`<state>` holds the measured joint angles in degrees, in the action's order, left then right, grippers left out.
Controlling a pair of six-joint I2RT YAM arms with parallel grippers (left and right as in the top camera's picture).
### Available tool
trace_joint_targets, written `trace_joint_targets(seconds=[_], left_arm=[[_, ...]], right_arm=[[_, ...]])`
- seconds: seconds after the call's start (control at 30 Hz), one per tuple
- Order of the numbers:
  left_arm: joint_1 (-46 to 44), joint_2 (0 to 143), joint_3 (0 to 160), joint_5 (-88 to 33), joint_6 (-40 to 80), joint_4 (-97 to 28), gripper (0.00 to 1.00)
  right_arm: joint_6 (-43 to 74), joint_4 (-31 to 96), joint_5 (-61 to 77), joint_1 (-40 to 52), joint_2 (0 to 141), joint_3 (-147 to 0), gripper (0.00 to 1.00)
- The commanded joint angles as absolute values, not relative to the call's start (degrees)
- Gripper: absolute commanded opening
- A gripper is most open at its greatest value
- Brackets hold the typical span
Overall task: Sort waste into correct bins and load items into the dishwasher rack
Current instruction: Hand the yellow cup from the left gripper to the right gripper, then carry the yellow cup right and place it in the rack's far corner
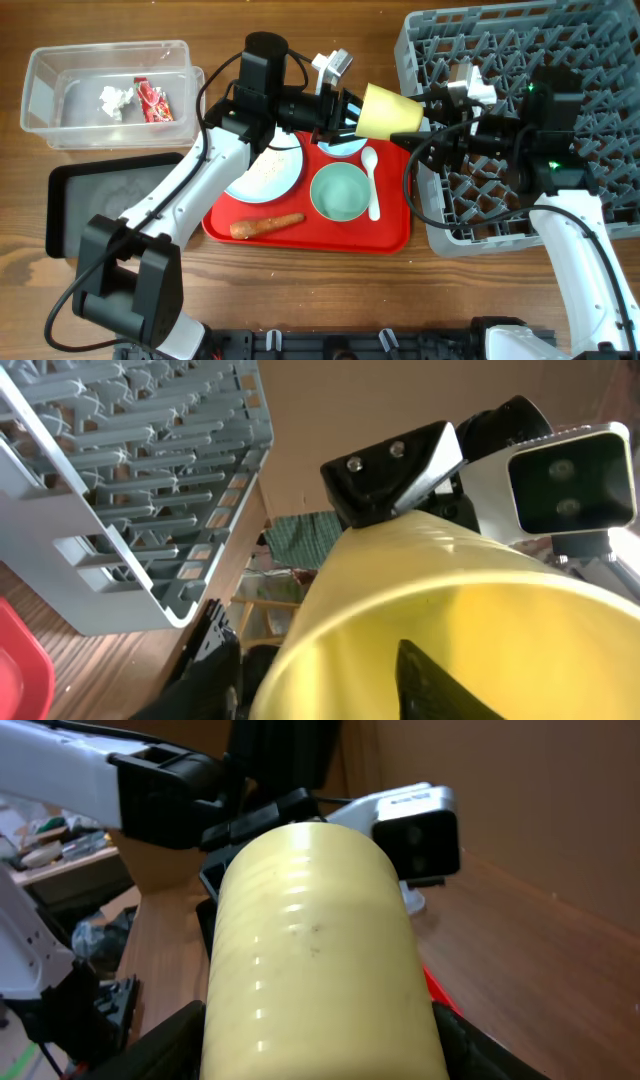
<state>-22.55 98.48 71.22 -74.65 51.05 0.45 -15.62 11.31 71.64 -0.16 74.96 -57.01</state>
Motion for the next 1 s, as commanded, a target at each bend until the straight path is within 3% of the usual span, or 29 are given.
trace_joint_targets(seconds=[0.0,0.3,0.43,0.53,0.57,0.77,0.97], left_arm=[[-22.0,98.7,71.8,-72.0,47.7,-0.3,0.63],[-15.8,98.6,71.8,-57.3,32.5,-15.2,0.72],[-12.0,97.7,71.8,-42.3,24.4,-25.6,0.84],[-9.4,95.9,71.8,-32.1,20.1,-32.2,0.93],[-8.8,95.1,71.8,-29.6,19.4,-33.9,0.99],[-5.6,89.5,71.8,-15.3,19.5,-42.4,1.0],[-4.6,85.9,71.8,-7.1,19.5,-45.6,1.0]], right_arm=[[-12.3,11.1,69.1,0.0,75.6,-58.0,0.52],[-4.2,11.3,61.8,-4.8,74.1,-58.1,0.45],[1.9,13.0,61.2,-10.7,73.0,-58.1,0.42],[2.4,16.6,59.2,-15.6,72.4,-58.2,0.34],[3.5,18.4,56.2,-17.3,72.4,-58.5,0.33],[1.3,34.2,35.6,-23.1,72.4,-66.5,0.34],[-1.5,44.3,3.6,-23.7,72.7,-75.4,0.37]])
